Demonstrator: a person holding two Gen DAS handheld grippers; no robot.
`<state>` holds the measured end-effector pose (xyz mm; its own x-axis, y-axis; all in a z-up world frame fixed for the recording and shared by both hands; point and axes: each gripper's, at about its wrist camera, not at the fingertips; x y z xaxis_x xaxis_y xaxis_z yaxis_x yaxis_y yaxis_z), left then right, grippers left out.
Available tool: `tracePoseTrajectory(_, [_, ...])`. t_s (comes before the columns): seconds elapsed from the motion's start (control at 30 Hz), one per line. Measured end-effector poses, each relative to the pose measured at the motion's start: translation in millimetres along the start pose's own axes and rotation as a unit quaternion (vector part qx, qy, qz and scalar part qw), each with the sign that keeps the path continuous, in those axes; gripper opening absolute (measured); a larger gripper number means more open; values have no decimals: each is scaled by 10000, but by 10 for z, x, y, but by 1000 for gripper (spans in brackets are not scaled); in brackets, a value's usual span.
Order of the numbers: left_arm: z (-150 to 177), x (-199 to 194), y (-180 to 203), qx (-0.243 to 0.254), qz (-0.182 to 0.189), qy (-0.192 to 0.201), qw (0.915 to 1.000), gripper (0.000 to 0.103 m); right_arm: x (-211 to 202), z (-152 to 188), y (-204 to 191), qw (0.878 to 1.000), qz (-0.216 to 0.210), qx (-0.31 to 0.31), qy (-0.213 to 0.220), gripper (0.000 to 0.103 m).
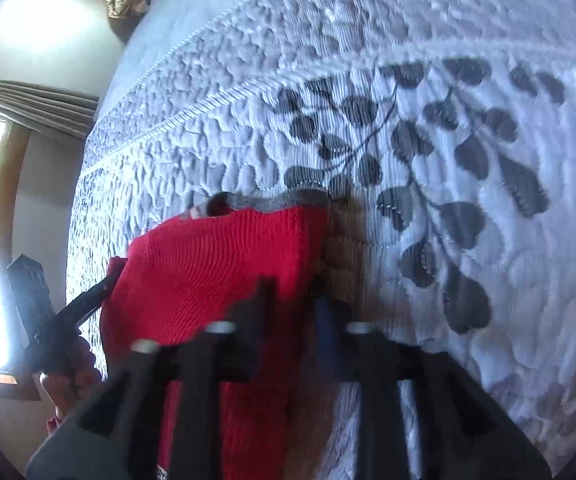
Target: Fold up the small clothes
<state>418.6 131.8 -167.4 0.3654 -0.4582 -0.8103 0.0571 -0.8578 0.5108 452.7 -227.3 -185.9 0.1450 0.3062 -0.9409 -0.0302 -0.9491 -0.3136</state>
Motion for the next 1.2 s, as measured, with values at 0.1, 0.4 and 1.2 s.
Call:
tracePoseTrajectory(0.1, [116, -291, -114, -170, 410, -156, 9989, 54, -276, 151, 18, 9995, -144, -241, 163, 70])
tracePoseTrajectory(0.4, [659, -521, -302, -555, 1671, -306, 9839, 64, -316, 741, -96, 9944, -888, -484, -307, 78])
tracePoseTrajectory(1.2, [718, 89, -214, -940, 2627, -784, 9571, 33, 94, 822, -81, 9874, -1489, -245, -472, 39])
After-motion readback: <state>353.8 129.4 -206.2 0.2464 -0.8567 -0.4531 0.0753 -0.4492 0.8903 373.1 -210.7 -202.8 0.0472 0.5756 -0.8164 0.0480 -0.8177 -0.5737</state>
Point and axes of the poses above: each gripper's, at about its wrist camera, not at the fingertips, and x roughly the way its jaws point, y to its right, z to its underside, and after that the axes turned 14 degrees about z, right-handed
